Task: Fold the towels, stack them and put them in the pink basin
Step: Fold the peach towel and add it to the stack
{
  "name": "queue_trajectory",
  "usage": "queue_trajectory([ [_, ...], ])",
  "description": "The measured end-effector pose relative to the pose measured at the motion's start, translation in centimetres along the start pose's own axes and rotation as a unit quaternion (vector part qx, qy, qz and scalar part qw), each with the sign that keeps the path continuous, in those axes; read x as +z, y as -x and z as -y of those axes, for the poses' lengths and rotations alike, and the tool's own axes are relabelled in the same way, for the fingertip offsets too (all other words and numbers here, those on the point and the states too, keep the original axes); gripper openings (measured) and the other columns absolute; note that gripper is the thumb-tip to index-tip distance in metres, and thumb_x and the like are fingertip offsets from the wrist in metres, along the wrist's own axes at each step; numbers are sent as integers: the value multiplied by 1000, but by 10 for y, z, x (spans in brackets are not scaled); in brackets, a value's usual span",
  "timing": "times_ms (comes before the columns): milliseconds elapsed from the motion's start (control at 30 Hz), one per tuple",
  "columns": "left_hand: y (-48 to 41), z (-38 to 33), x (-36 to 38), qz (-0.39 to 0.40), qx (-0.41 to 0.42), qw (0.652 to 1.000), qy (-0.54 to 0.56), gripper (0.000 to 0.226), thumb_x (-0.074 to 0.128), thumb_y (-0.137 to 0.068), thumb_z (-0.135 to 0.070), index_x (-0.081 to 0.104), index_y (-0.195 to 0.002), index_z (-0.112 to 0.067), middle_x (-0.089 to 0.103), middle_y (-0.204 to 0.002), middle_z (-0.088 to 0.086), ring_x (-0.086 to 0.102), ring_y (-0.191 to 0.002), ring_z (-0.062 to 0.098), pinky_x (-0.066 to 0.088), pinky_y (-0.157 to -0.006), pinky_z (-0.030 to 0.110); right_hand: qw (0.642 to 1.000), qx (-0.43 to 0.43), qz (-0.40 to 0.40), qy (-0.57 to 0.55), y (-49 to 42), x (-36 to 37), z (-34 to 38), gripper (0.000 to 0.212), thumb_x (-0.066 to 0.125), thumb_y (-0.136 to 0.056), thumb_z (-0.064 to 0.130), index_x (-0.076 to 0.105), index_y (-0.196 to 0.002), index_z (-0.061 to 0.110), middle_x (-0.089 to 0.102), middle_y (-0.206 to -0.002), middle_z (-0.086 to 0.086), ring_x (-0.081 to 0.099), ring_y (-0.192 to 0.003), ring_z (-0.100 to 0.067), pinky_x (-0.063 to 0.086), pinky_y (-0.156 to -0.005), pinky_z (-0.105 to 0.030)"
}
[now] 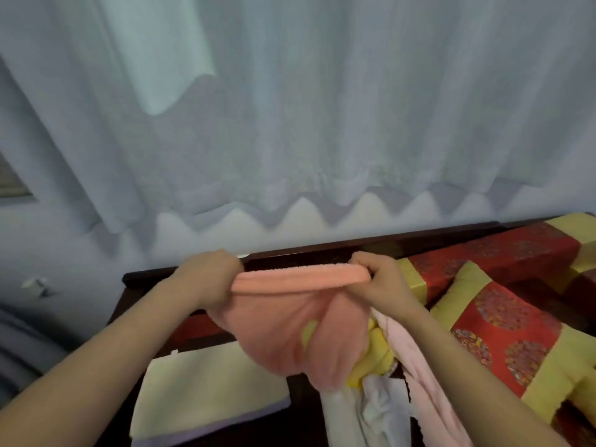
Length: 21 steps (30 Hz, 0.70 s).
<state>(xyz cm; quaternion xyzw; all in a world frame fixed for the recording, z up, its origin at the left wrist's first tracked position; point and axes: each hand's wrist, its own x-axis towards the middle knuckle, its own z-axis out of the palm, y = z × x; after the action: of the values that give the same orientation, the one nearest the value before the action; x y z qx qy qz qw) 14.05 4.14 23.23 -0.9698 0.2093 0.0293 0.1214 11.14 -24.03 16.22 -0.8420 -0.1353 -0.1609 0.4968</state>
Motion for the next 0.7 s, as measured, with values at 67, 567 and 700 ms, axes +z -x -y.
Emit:
queue_trajectory([
  [67, 11, 24, 19, 27, -53, 998, -8, 13, 63, -71, -23, 65, -84, -21, 67, -95, 5, 65, -91, 24, 47, -63, 30, 997, 3, 83, 10, -10, -15, 18, 31, 70, -59, 25, 42, -54, 12, 36, -55, 5, 35, -54, -3, 24, -51, -25],
  [567, 90, 120, 68, -264, -152, 859, 412, 20, 68, -85, -27, 49, -81, -22, 64, -73, 7, 55, -70, 23, 40, -62, 32, 764, 153, 511, 363, 19, -20, -36, 24, 82, -66, 38, 58, -68, 31, 56, -72, 13, 51, -68, -6, 38, -56, -20],
  [700, 113, 146, 66, -156, -54, 932, 321, 36, 80, -64, -51, 63, -85, -28, 69, -77, -11, 61, -75, -2, 44, -68, 16, 851, 100, 379, 349, 24, -32, -46, 29, 77, -66, 27, 48, -67, 26, 52, -74, 9, 52, -72, -15, 35, -61, -31],
])
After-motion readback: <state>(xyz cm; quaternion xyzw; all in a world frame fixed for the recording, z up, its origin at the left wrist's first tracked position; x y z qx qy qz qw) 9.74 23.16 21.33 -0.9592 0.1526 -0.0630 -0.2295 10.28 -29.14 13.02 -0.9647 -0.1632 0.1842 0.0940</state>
